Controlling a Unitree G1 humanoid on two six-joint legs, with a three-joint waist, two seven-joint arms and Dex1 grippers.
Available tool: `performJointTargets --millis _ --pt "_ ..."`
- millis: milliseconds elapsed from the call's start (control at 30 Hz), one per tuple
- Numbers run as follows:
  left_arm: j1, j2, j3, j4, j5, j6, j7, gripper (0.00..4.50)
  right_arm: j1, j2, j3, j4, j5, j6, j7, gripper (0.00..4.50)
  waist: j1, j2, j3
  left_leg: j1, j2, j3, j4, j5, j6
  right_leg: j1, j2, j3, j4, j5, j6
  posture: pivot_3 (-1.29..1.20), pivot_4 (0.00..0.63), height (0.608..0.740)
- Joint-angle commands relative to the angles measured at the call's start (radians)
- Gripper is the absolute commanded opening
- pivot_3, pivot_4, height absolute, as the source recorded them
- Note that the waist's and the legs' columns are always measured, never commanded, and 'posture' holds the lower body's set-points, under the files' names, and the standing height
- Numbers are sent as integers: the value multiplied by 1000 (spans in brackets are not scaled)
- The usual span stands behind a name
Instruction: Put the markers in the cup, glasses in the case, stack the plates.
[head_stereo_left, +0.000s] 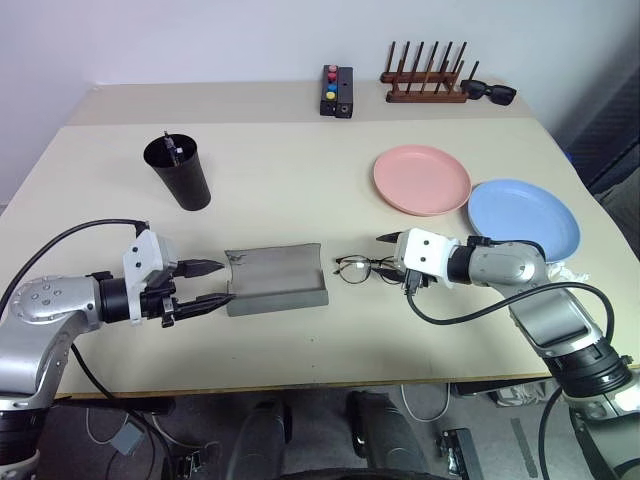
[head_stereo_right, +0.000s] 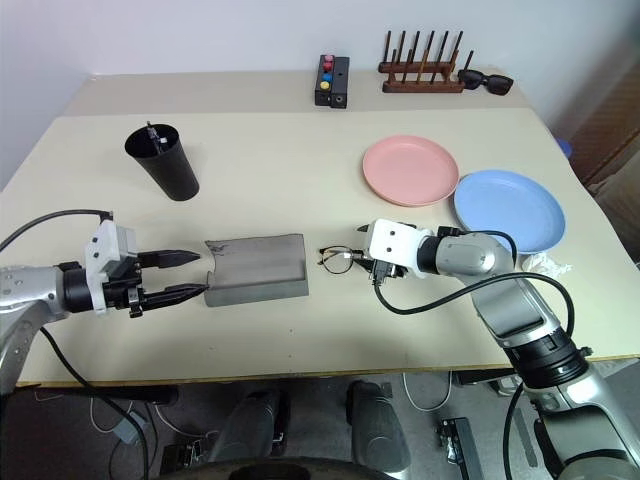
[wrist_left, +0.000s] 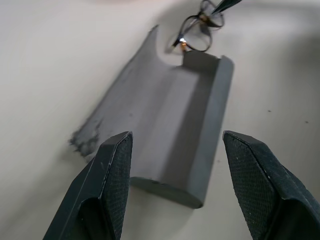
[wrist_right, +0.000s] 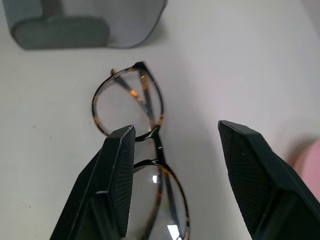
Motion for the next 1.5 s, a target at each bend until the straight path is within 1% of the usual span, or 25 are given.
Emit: performJointTargets --millis 33,167,200,233,333,767,900,1167,1500 --pt "-3 -14 4 -18 -3 -59 2 2934 -21 9 5 -3 -32 -24 2 2678 5 0 0 0 0 0 0 0 0 0 0 0 0 0 0 0 150 735" --pt "-9 -25 -10 -19 -4 -68 15 2934 -19 19 3 6 -51 -23 -4 2678 8 0 0 0 0 0 0 0 0 0 0 0 0 0 0 0 150 735" --pt "-10 -23 -13 -18 -4 -67 16 2934 -19 20 3 8 -56 -25 -4 2135 8 0 0 0 0 0 0 0 0 0 0 0 0 0 0 0 150 735" --pt "-12 -21 -17 -17 -4 -68 16 2934 -19 20 3 10 -63 -27 -6 1891 9 0 0 0 0 0 0 0 0 0 0 0 0 0 0 0 150 735" --pt "-16 -16 -24 -13 -6 -64 13 2934 -17 20 1 10 -75 -30 -7 499 8 0 0 0 -1 0 0 0 0 0 1 0 0 0 0 0 150 735" --pt "-56 -12 -50 -8 -5 -52 22 2934 -13 -1 -10 16 -109 -22 8 499 9 0 0 0 -1 0 0 0 0 0 1 0 0 0 0 0 150 735" --pt "-65 -11 -57 -22 -11 -36 31 2934 -16 -3 -30 1 -99 23 17 499 8 0 0 0 -1 0 0 0 0 0 1 0 0 0 0 0 150 735" --pt "-73 -11 -61 -39 -19 -16 41 2934 -29 16 -73 -70 -54 186 19 499 9 0 0 0 -1 0 0 0 0 0 1 0 0 0 0 0 150 735" --pt "-65 -17 -63 -7 -7 -46 25 2934 -40 21 -50 -48 -78 236 -9 499 8 0 0 0 -1 0 0 0 0 0 1 0 0 0 0 0 150 735"
